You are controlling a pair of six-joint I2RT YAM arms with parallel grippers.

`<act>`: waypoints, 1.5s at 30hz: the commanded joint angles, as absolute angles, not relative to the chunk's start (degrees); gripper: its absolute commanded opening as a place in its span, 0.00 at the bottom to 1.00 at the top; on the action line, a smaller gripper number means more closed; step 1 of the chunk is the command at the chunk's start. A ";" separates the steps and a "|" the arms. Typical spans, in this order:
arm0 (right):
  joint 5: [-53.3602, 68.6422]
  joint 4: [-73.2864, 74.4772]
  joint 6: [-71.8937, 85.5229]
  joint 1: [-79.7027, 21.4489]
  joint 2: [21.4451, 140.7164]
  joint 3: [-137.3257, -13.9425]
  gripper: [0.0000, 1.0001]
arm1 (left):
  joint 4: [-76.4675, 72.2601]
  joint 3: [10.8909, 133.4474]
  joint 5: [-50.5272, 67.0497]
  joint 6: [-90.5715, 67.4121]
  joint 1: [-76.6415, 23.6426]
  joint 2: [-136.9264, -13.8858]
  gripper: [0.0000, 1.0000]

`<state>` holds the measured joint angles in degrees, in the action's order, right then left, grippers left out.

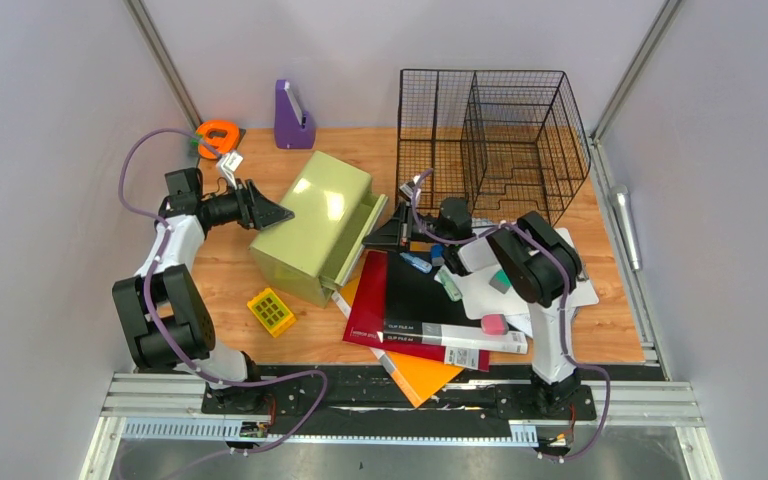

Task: Organize the desk
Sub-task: Open the drawer in the storage box.

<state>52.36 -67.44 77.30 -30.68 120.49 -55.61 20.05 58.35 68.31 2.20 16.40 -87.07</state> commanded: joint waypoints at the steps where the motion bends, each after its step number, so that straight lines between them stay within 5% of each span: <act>1: 54.90 -72.25 68.01 -28.94 110.65 -54.59 0.00 | 30.32 55.12 54.83 5.02 17.42 -90.22 0.00; 10: 57.72 -56.52 53.88 -28.68 103.64 -50.10 0.04 | 33.75 60.45 51.42 7.04 18.10 -87.68 0.00; 15: 58.06 -42.98 43.60 -27.10 100.55 -50.50 0.47 | 37.95 65.82 48.12 8.92 18.06 -87.68 0.13; 20: 56.59 -22.40 27.22 -25.87 95.96 -53.46 0.88 | 41.89 70.28 45.30 11.24 18.04 -86.28 0.43; 31: 46.50 11.09 -4.48 -23.13 84.58 -59.24 0.93 | 42.91 76.54 33.72 11.08 17.38 -78.52 0.93; 45: 40.90 21.16 -13.46 -11.66 75.61 -57.78 0.98 | 47.63 85.00 5.89 19.81 -20.66 -76.76 1.00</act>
